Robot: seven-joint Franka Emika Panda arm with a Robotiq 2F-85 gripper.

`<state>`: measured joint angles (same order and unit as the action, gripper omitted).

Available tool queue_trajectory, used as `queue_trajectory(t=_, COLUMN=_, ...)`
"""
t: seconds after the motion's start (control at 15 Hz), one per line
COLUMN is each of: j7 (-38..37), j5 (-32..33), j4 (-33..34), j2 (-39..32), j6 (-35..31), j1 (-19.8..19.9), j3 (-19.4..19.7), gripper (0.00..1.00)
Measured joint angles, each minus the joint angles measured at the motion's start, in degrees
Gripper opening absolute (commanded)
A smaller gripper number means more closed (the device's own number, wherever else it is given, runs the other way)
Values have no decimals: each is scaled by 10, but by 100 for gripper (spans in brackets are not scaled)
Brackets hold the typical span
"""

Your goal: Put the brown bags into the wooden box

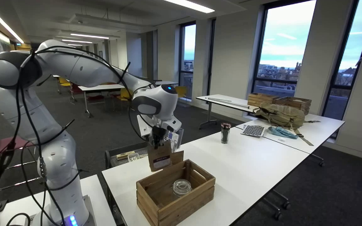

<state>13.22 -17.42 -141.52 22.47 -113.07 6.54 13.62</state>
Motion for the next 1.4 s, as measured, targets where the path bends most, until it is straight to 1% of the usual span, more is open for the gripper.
queue_trajectory(t=0.13, j7=-5, j5=-11, j4=-5, j2=30, j6=13, j1=3, j3=1, gripper=0)
queue_trajectory(t=0.4, j7=-41, j5=-33, j4=-17, j2=87, j6=31, j1=3, j3=1, gripper=0)
queue_trajectory(t=0.53, j7=-67, j5=-64, j4=-22, j2=108, j6=31, j1=3, j3=1, gripper=0)
queue_trajectory(t=0.67, j7=-95, j5=-107, j4=-23, j2=117, j6=30, j1=3, j3=1, gripper=0)
queue_trajectory(t=0.87, j7=-122, j5=-174, j4=-24, j2=110, j6=19, j1=4, j3=4, gripper=0)
queue_trajectory(t=1.13, j7=-131, j5=-261, j4=-26, j2=83, j6=0, j1=13, j3=18, gripper=0)
queue_trajectory(t=1.27, j7=-145, j5=-274, j4=-29, j2=65, j6=-40, j1=29, j3=17, gripper=0)
queue_trajectory(t=1.4, j7=-164, j5=-262, j4=-34, j2=48, j6=-89, j1=50, j3=10, gripper=0)
